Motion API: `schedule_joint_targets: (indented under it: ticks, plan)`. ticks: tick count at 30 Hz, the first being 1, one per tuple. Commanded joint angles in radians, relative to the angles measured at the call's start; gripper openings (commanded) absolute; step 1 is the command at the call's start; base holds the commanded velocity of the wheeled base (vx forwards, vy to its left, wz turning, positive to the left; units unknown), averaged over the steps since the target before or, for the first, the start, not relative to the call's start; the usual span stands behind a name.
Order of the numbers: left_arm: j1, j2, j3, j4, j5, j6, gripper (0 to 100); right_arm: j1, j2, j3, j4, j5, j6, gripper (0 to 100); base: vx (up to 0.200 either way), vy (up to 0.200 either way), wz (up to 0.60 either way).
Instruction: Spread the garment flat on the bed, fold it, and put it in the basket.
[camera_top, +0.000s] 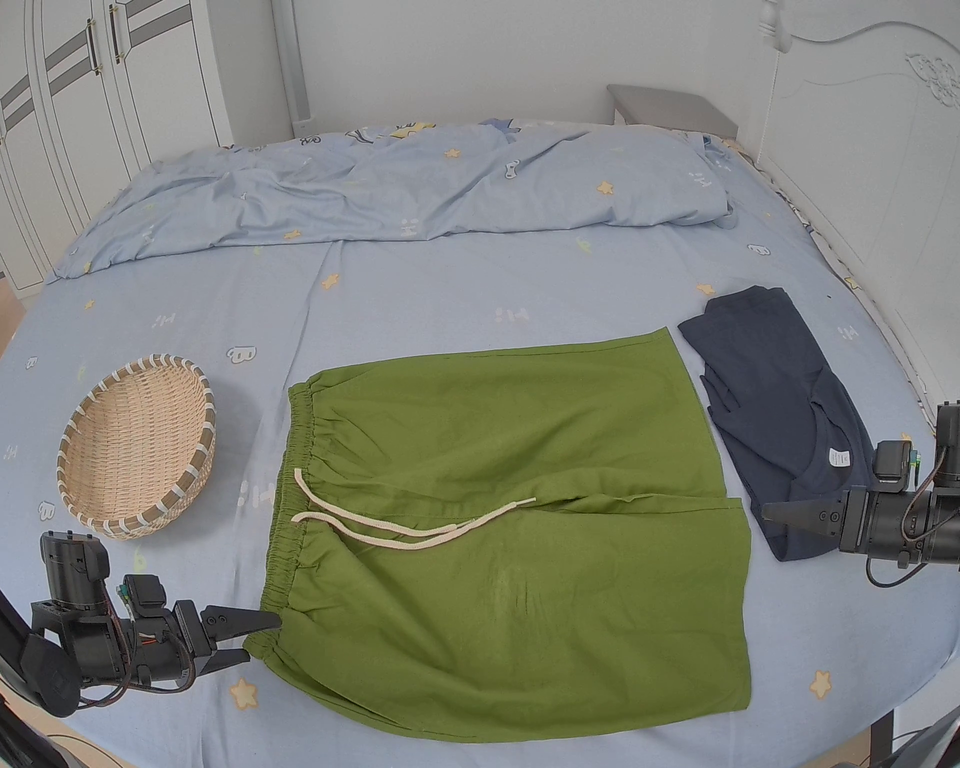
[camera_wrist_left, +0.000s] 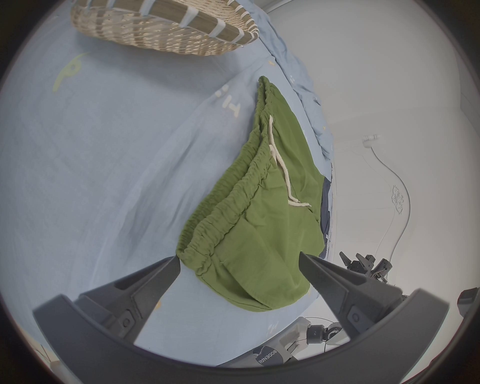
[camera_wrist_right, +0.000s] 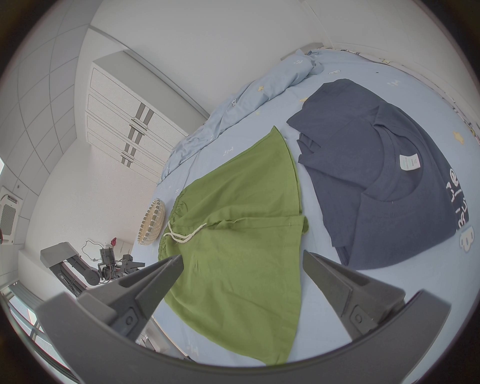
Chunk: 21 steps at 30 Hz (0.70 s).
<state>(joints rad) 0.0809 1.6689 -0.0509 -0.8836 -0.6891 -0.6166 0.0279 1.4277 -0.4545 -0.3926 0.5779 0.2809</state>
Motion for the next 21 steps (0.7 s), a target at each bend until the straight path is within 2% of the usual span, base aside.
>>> schedule_joint_targets:
  ticks: [1,10,16,21]
  plan:
    - [-0.003,-0.021,0.014,0.0,0.0,0.0,100,0.001,0.008,0.0,0.0,0.0,0.0,100,0.0,0.0,0.0]
    - [0.004,-0.057,0.049,0.025,0.0,-0.002,100,0.001,0.008,0.002,0.0,0.0,0.0,100,0.0,0.0,0.0]
    - [-0.003,-0.124,0.048,0.135,0.0,0.005,100,0.001,0.008,0.0,0.0,0.0,0.0,100,0.0,0.0,0.0]
    - [-0.007,-0.115,0.045,0.138,0.0,0.014,100,0.0,0.01,0.0,0.0,0.0,0.0,100,0.0,0.0,0.0]
